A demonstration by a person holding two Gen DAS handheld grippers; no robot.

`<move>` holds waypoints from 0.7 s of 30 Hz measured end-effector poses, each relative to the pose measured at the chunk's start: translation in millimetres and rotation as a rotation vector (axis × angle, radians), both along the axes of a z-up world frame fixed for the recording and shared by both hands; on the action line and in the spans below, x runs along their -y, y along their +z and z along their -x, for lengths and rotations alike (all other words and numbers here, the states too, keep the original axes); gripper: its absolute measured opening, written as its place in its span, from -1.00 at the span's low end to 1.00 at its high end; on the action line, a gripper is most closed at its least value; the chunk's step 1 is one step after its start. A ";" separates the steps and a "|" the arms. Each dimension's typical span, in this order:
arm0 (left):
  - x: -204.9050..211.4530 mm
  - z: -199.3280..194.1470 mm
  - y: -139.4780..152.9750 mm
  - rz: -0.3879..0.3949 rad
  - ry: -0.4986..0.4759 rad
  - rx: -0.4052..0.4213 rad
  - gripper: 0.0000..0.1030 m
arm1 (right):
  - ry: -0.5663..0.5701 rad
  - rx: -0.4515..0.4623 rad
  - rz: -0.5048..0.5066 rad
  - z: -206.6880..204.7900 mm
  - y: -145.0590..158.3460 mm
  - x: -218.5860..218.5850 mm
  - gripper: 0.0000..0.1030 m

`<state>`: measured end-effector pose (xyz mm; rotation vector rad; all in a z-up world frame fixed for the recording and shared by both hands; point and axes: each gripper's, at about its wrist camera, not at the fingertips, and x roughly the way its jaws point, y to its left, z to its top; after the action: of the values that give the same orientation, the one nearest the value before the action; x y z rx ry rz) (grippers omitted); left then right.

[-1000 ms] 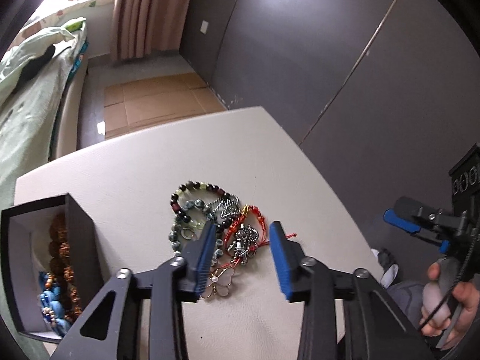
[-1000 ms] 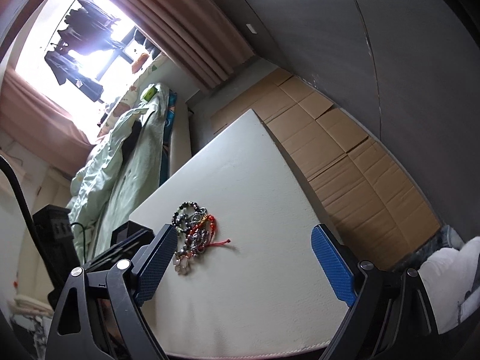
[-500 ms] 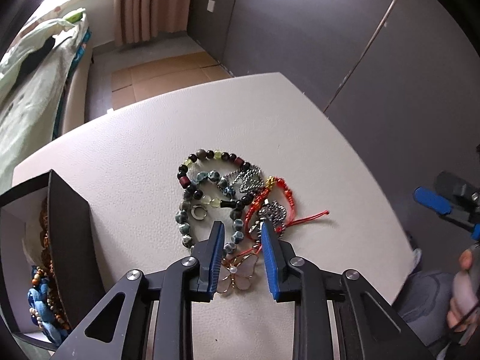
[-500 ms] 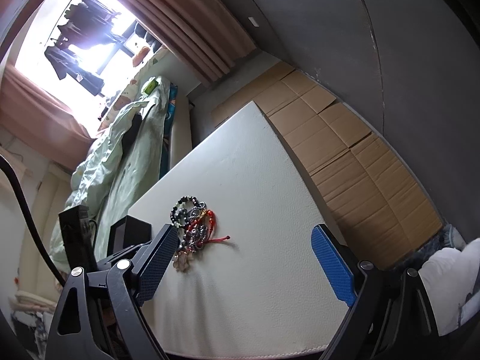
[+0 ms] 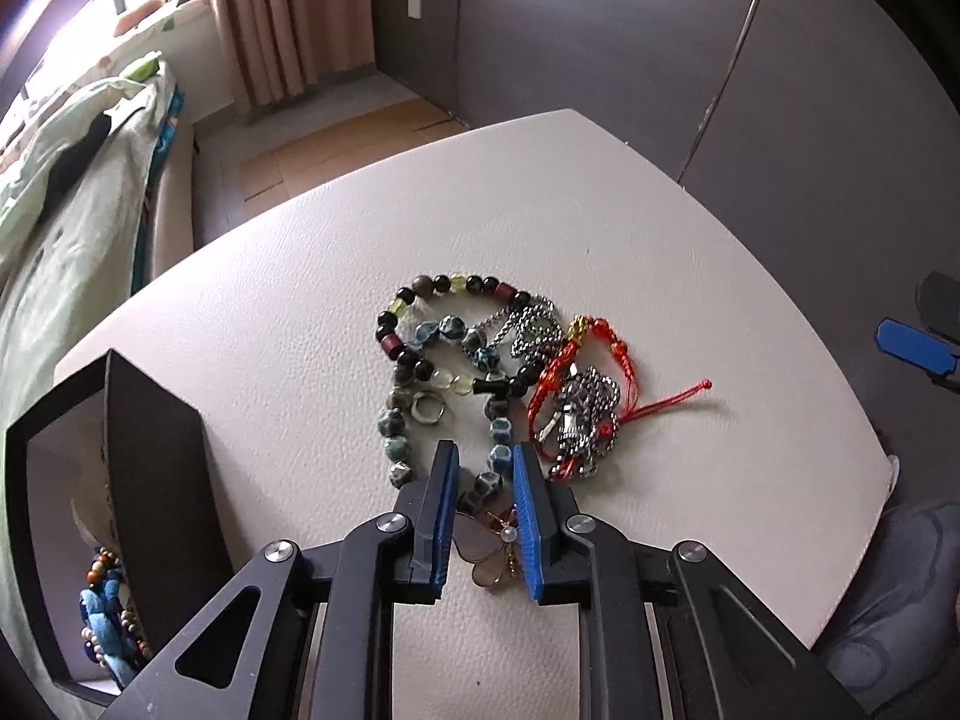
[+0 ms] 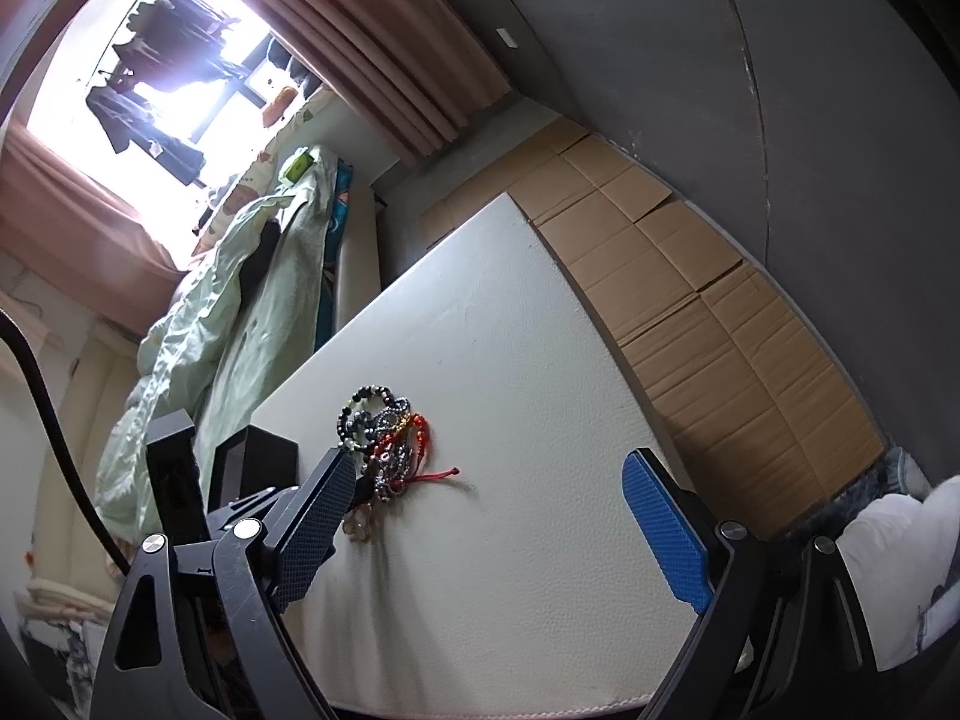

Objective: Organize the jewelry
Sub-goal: 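Close the left tool on the beaded bracelets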

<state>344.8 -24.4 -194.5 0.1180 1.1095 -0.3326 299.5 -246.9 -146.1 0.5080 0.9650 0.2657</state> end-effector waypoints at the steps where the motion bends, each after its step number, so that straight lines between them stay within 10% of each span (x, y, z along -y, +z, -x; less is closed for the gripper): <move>1: -1.5 0.7 0.2 -0.003 -0.005 -0.006 -0.63 | 0.001 -0.001 0.001 -0.2 -0.1 -0.8 0.79; 14: 5.6 -3.5 -0.8 -0.039 -0.042 0.026 -0.83 | 0.028 -0.014 0.023 -8.6 -3.5 -11.1 0.79; 21: -13.4 5.0 33.3 0.099 -0.010 0.082 -0.84 | 0.053 -0.022 0.030 -10.0 -5.9 -19.0 0.79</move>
<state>339.9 -11.0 -161.2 0.0491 1.0103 -0.3877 309.5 -228.0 -151.9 0.4591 1.0031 0.2931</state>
